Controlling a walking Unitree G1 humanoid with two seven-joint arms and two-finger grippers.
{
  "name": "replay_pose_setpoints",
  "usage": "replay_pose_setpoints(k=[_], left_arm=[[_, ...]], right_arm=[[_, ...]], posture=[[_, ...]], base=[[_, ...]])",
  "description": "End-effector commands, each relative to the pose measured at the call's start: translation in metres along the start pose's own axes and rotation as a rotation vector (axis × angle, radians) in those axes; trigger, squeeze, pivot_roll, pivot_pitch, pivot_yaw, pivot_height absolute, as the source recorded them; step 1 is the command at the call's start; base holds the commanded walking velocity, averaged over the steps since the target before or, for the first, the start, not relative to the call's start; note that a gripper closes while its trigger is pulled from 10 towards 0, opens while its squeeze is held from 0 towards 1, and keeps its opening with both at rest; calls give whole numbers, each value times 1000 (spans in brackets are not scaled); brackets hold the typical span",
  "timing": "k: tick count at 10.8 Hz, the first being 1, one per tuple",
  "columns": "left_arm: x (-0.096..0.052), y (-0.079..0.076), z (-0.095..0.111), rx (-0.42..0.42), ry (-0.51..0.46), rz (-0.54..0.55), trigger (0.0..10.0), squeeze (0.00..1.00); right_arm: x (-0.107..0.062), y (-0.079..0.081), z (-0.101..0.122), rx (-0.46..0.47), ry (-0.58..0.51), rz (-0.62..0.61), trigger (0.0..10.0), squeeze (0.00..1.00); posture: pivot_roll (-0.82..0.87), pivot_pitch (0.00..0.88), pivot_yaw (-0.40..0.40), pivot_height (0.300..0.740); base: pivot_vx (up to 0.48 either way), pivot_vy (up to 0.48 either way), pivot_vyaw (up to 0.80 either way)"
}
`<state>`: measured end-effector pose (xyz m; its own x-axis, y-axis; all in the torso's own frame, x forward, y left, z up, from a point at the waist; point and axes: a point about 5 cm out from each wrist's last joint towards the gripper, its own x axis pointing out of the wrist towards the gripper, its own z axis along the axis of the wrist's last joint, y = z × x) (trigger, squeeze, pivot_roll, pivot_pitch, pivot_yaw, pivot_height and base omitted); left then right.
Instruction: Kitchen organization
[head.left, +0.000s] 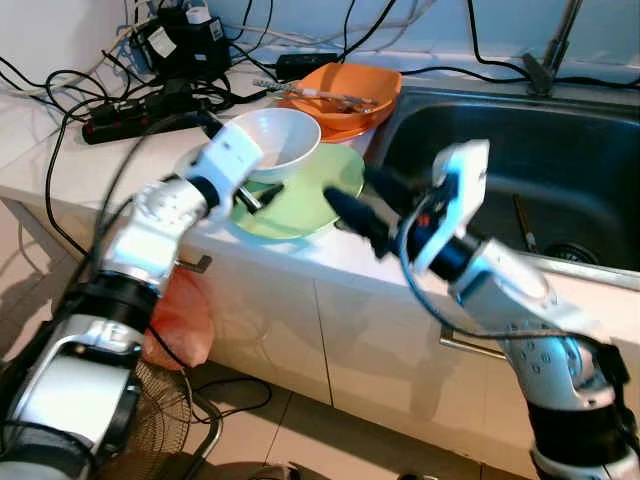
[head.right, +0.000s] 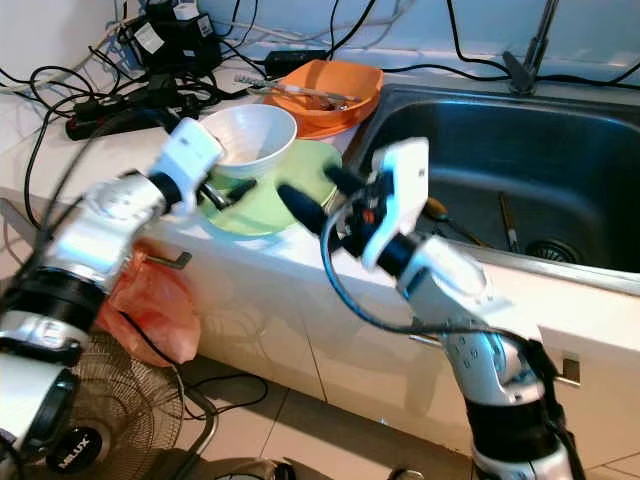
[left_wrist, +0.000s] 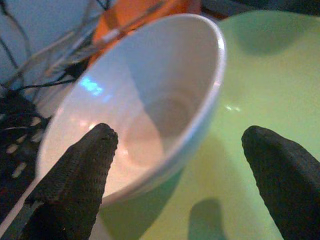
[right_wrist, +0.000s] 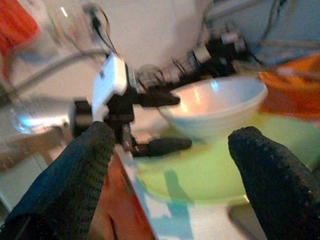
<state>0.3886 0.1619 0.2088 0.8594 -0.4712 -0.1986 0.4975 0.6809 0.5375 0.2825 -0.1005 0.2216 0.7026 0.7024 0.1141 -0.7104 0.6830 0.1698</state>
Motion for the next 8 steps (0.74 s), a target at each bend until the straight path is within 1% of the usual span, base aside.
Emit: replay_pose_setpoints(k=[1, 2, 3, 4, 5, 6, 8], left_arm=[[1, 2, 2, 31, 3, -12, 10000, 0], [5, -1, 0, 69, 16, -44, 10000, 0], [6, -1, -2, 103, 26, -63, 10000, 0], [6, 1, -3, 117, 31, -73, 8745, 0], [6, 2, -3, 133, 33, -84, 2157, 0], [7, 2, -5, 148, 45, -106, 0, 0], [8, 1, -9, 184, 72, -142, 0, 0]], right_arm=[[0, 6, -3, -20, 35, 4, 10000, 0], [-3, 8, -9, -40, 90, 1, 10000, 0], [-6, 6, -13, -62, 150, -11, 10000, 0], [-7, 3, -15, -73, 175, -31, 10000, 0], [-7, -1, -16, -88, 193, -56, 10000, 0], [-8, -2, -17, -105, 204, -63, 10000, 0], [-7, -3, -16, -116, 211, -67, 10000, 0]], posture=[[76, 87, 130, 740], [70, 92, 130, 740], [68, 92, 130, 740], [69, 89, 129, 740], [68, 87, 128, 740], [68, 84, 127, 740], [65, 78, 127, 740]], base=[[0, 0, 0], [0, 0, 0], [0, 0, 0], [0, 0, 0], [0, 0, 0], [0, 0, 0], [0, 0, 0]])
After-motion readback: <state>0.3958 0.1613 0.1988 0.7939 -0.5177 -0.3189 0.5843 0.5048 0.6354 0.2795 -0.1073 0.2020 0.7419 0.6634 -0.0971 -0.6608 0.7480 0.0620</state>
